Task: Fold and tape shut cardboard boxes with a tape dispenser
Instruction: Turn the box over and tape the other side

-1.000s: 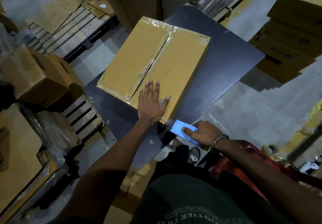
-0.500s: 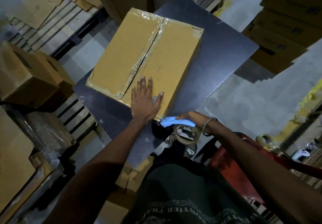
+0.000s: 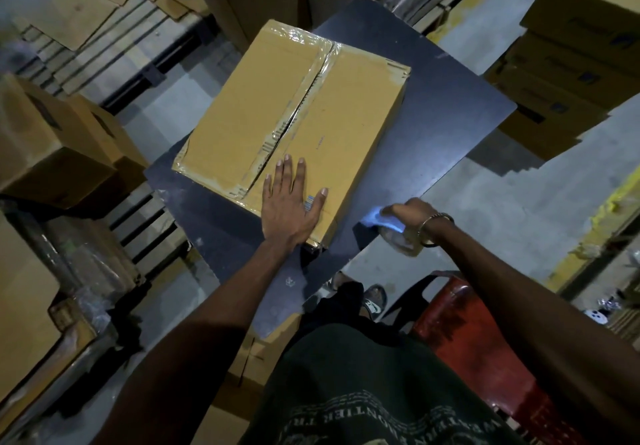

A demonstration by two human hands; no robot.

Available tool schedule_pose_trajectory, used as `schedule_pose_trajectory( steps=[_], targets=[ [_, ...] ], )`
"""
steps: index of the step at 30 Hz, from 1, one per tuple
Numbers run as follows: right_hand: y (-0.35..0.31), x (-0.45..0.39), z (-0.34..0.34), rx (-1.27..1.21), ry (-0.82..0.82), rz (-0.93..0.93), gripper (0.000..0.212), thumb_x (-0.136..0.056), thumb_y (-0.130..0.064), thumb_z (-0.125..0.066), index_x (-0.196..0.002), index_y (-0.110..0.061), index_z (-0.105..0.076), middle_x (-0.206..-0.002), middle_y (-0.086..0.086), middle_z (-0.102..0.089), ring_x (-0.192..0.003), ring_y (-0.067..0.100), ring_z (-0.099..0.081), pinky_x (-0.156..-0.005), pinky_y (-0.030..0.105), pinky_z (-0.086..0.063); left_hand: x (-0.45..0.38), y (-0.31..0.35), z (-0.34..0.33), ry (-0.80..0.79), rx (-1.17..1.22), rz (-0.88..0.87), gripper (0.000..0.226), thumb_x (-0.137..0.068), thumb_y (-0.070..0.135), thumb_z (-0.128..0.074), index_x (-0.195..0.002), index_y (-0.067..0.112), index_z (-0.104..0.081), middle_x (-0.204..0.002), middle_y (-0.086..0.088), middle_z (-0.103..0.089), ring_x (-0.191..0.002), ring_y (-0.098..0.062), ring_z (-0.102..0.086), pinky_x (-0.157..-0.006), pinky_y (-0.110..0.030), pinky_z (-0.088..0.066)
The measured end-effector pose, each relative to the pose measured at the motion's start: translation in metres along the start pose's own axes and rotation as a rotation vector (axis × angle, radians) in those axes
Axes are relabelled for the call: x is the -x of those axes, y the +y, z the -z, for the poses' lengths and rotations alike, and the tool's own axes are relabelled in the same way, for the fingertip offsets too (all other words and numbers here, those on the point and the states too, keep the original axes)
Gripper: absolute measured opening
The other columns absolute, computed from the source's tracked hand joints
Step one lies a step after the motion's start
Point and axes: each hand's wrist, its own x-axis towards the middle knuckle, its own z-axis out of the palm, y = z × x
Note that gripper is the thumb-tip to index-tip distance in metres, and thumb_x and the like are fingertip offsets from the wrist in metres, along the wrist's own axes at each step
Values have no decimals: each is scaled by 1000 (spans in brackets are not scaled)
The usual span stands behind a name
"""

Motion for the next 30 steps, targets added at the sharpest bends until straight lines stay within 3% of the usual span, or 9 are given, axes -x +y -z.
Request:
schedule_pose_trajectory(
  steps=[4, 8, 11, 16, 21, 24, 26, 28, 30],
  targets=[
    [-8, -25, 12, 134, 294, 113, 59, -96, -63, -52, -87, -6, -65, -93, 20, -69, -96, 39, -68, -75, 36, -46, 1, 0, 0, 6, -1, 3, 83, -105, 74, -15, -170, 25, 0, -177, -5, 5, -163, -18, 8, -131, -51, -5],
    [-29, -53, 32, 215, 487, 99, 65, -106, -55, -39, -118, 3, -66, -119, 28, -67, -112, 45, -63, -93, 45, -50, 1, 1, -2, 9, -4, 10, 82, -106, 74, -17, -170, 25, -1, -177, -4, 4, -163, -19, 6, -131, -52, -7],
    [-41, -73, 44, 283, 594, 141, 52, -108, -43, -41, -116, 3, -66, -114, 25, -70, -110, 42, -64, -96, 45, -49, 0, 0, -4, 11, -9, 12, 81, -106, 73, -17, -170, 26, 1, -177, -4, 5, -163, -19, 6, -131, -52, -7],
    [-42, -93, 36, 366, 524, 154, 35, -105, -28, -51, -119, 2, -63, -112, 23, -71, -102, 42, -68, -81, 42, -53, -2, -1, -7, 38, -12, 10, 81, -106, 72, -18, -170, 25, -1, -177, -5, 3, -164, -20, 4, -131, -50, -6],
    [-52, -74, 23, 384, 670, 158, 30, -97, -29, -55, -103, -3, -68, -100, 20, -72, -92, 42, -69, -76, 43, -55, -3, -2, -10, 42, -7, 8, 81, -106, 72, -20, -170, 24, -4, -177, -7, 1, -164, -21, 3, -131, -52, -8],
    [-70, -38, 7, 413, 929, 354, 27, -92, -30, -50, -82, -10, -65, -79, 11, -67, -77, 35, -64, -67, 42, -51, 0, 1, -7, 53, -35, 49, 81, -107, 71, -19, -170, 22, -7, -177, -8, 0, -164, -23, 4, -131, -54, -2],
    [-87, -15, -8, 283, 1077, 600, 21, -90, -26, -56, -78, -12, -65, -75, 7, -66, -77, 32, -60, -66, 42, -47, 11, 20, -3, 110, -7, 203, 79, -108, 66, -21, -169, 16, -11, -177, -10, 1, -163, -25, 6, -130, -54, 6],
    [-105, -6, -24, 210, 1041, 825, 14, -89, -21, -61, -82, -11, -68, -80, 7, -68, -83, 31, -60, -69, 43, -48, 25, 56, -2, 173, 148, 386, 77, -110, 59, -26, -169, 10, -12, -176, -12, 3, -163, -26, 8, -131, -54, 3],
    [-116, -9, -43, 224, 900, 954, 14, -91, -19, -60, -88, -9, -68, -92, 9, -68, -93, 31, -61, -76, 45, -51, 38, 92, -6, 225, 255, 494, 78, -110, 53, -33, -168, 6, -9, -176, -15, 5, -163, -28, 10, -131, -55, -1]
  ],
)
